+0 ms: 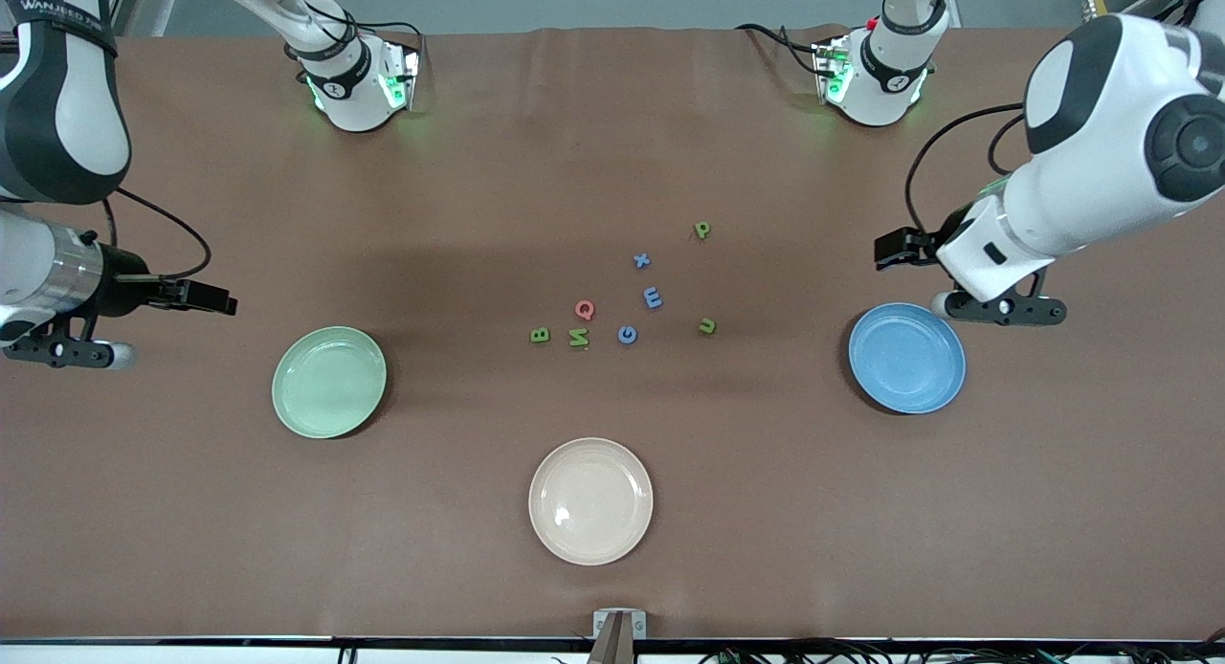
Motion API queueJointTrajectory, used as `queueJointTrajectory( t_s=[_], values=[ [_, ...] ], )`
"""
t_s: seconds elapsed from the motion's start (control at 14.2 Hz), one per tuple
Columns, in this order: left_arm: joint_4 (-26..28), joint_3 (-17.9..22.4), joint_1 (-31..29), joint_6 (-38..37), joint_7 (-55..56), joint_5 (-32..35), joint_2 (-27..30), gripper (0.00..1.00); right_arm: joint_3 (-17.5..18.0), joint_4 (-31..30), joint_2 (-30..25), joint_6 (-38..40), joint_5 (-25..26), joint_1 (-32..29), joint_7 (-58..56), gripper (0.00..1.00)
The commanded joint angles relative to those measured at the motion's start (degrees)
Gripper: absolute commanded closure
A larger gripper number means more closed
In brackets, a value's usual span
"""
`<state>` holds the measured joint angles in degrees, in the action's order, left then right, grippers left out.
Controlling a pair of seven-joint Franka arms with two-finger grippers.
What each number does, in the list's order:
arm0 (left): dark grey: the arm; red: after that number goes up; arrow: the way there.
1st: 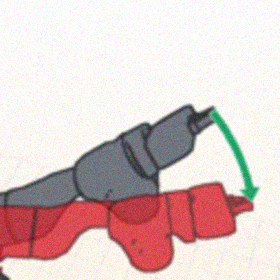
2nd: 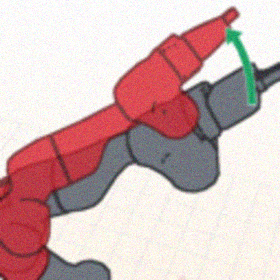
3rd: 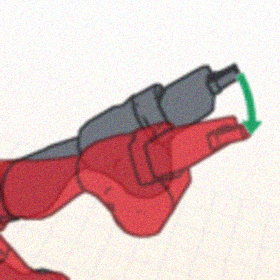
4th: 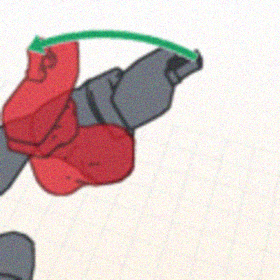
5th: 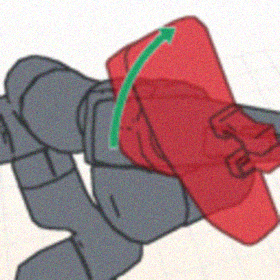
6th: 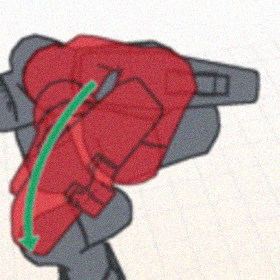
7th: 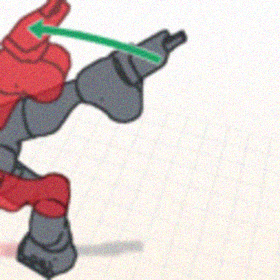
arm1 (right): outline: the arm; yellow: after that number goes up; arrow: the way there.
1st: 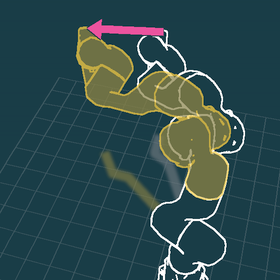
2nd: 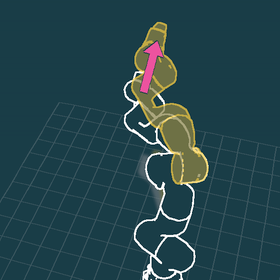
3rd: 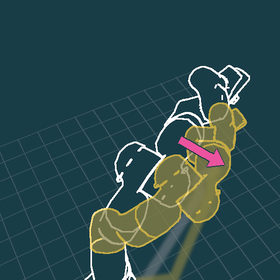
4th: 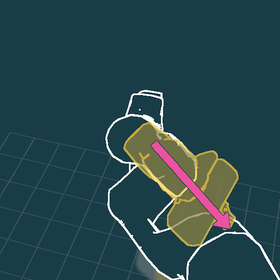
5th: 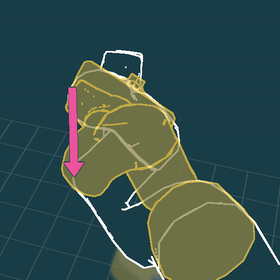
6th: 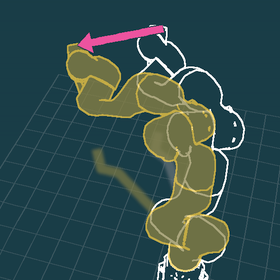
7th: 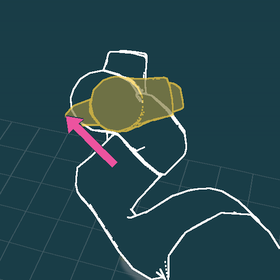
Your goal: Sort upper and lower case letters into plates
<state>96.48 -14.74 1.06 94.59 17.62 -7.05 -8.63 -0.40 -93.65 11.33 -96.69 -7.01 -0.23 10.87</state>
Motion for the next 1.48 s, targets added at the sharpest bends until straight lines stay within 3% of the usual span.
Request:
queueJointTrajectory(
  t_s=[0.0,0.21,0.63,0.98,1.12,1.41],
  values=[
    [4.84,-1.00,6.73,6.01,16.15,-0.60,0.55,0.00,0.14,-0.91,2.11,-4.02,-0.90,5.04,15.78,0.00],
    [10.56,-1.00,14.75,17.17,27.70,0.80,-0.85,0.00,0.14,-3.98,2.82,-9.21,-0.82,10.24,32.06,0.00],
    [10.14,-1.00,25.30,28.09,54.24,9.58,-12.62,0.00,0.05,-15.41,6.23,-28.00,-0.64,21.14,56.07,0.00],
    [8.57,-0.74,29.70,38.72,61.64,10.04,-21.31,0.00,-0.13,-14.98,16.07,-39.26,0.67,28.43,70.14,0.00],
    [7.59,-0.38,30.84,39.53,62.44,10.99,-23.26,0.00,-0.13,-14.54,18.28,-41.73,0.94,29.67,73.14,0.00],
    [7.67,-0.56,31.11,39.79,64.46,19.34,-25.81,0.06,-0.22,-11.38,22.41,-41.66,1.03,31.69,78.06,0.05]
  ],
)
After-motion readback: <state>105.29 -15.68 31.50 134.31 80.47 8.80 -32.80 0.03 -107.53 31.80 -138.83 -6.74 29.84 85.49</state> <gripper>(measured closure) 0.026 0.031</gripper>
